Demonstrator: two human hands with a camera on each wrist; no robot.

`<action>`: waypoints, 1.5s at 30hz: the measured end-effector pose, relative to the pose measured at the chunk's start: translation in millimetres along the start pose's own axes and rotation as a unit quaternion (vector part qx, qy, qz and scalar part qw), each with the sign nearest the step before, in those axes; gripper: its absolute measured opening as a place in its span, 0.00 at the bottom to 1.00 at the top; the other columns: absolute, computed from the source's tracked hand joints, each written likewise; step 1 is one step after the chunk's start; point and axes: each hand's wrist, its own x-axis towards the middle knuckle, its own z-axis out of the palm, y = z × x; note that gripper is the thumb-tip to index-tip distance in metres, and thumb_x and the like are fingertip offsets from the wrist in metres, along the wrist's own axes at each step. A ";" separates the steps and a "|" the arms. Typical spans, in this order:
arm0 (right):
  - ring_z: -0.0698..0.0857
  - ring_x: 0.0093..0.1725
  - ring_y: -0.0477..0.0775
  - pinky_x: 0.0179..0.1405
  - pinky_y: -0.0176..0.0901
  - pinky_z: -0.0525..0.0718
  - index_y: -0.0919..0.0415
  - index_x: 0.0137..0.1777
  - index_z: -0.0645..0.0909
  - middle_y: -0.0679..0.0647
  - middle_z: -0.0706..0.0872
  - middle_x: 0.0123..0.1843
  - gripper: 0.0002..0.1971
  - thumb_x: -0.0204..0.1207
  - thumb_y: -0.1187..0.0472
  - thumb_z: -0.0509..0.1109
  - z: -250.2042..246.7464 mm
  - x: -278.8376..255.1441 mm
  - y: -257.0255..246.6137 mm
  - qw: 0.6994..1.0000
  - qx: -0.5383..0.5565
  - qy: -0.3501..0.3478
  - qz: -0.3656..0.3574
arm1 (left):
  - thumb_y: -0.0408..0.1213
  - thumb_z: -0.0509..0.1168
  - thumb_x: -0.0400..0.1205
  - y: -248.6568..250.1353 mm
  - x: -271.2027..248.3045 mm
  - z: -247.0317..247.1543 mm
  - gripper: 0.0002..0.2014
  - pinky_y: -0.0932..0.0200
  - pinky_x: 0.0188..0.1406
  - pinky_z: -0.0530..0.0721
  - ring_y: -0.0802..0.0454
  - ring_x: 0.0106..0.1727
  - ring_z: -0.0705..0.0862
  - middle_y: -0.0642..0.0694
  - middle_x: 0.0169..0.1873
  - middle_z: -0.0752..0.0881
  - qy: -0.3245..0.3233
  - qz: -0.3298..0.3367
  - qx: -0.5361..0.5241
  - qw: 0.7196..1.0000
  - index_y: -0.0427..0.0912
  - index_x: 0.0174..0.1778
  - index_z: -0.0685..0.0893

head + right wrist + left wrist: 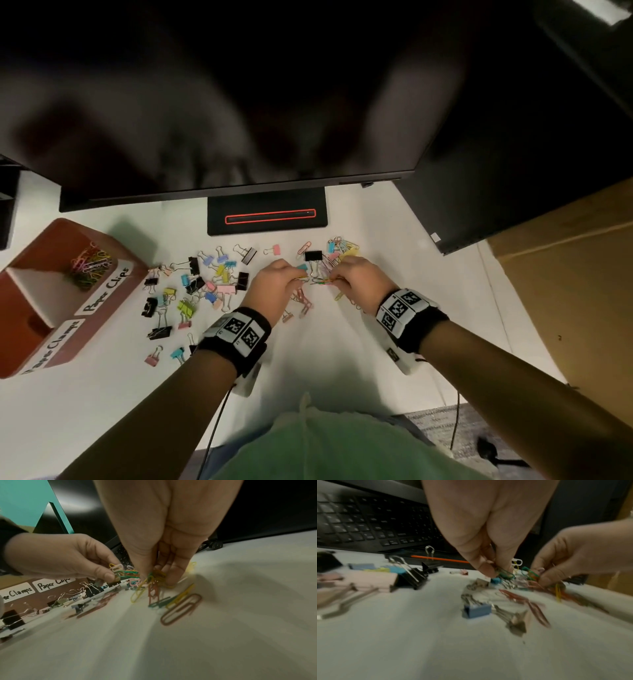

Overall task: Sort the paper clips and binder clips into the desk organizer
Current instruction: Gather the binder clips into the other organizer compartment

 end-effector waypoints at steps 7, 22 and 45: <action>0.84 0.49 0.61 0.51 0.46 0.84 0.64 0.49 0.86 0.60 0.86 0.48 0.06 0.74 0.64 0.70 1.1 -10.5 -13.9 0.995 0.013 0.065 -0.074 | 0.33 0.71 0.75 -20.7 -30.8 -64.3 0.10 0.69 0.46 0.81 0.55 0.39 0.83 0.49 0.42 0.85 0.097 -0.031 -0.044 0.994 0.43 0.51 0.89; 0.83 0.49 0.58 0.53 0.48 0.82 0.63 0.52 0.84 0.60 0.84 0.49 0.08 0.75 0.63 0.69 39.3 115.5 -316.3 0.959 0.094 0.080 -0.255 | 0.35 0.68 0.78 -139.3 -108.5 -246.9 0.11 0.56 0.52 0.84 0.56 0.42 0.84 0.42 0.49 0.89 0.294 -0.234 -0.081 0.923 0.41 0.55 0.85; 0.73 0.67 0.63 0.69 0.55 0.74 0.51 0.71 0.70 0.59 0.73 0.68 0.37 0.61 0.46 0.79 11.7 -29.6 -46.2 0.976 -0.071 0.073 0.191 | 0.37 0.68 0.78 -42.1 -55.1 -94.4 0.16 0.63 0.49 0.83 0.58 0.48 0.83 0.49 0.57 0.83 -0.078 -0.050 -0.093 0.991 0.47 0.61 0.79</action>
